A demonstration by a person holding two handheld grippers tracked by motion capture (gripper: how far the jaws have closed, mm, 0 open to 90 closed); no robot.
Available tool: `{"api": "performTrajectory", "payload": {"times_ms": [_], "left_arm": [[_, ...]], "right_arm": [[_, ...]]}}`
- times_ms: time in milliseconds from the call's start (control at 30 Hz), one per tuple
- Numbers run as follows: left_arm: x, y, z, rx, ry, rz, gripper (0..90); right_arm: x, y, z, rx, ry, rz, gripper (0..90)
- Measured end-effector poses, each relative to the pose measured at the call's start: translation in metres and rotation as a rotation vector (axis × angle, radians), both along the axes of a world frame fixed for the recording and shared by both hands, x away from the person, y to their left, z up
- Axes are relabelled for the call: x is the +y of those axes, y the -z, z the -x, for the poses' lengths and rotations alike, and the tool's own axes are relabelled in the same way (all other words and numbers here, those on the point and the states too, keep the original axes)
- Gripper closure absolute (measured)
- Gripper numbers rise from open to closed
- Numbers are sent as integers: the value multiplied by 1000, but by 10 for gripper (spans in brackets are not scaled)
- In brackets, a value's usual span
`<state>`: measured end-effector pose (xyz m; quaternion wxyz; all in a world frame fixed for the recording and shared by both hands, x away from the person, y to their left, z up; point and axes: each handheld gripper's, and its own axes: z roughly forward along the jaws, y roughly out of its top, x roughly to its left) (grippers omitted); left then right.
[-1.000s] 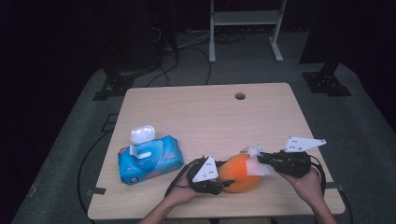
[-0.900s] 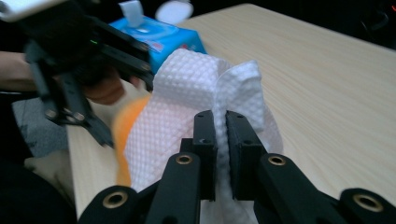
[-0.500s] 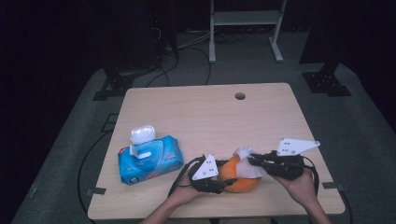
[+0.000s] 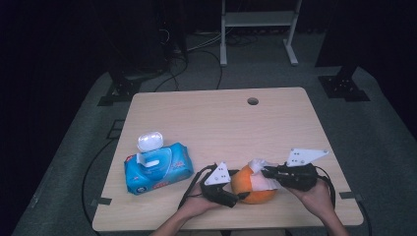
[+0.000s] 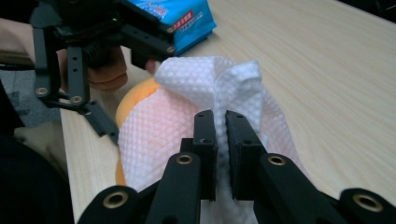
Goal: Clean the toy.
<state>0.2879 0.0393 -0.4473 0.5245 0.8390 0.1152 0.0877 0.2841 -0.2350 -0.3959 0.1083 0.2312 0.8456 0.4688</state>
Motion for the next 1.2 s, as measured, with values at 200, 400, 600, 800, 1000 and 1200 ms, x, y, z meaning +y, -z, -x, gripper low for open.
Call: {"api": "performTrajectory", "payload": {"times_ms": [200,400,600,800,1000,1200], "left_arm": [[-3,-32,15,-104,12,-14,370],[8,-38,15,-105,0,-15,401],[8,-35,12,-72,6,-11,397],[3,-27,10,-72,0,-19,333],[4,-16,6,-47,-29,30,64],[2,0,-2,48,-3,29,75]], "right_arm": [[16,-31,18,-106,-80,-143,826],[18,-16,12,-70,-67,-92,826],[14,-15,10,-23,-69,-179,823],[19,-4,6,1,-84,-125,826],[12,-1,5,-2,-48,-91,825],[8,1,2,4,-34,-102,825]]}}
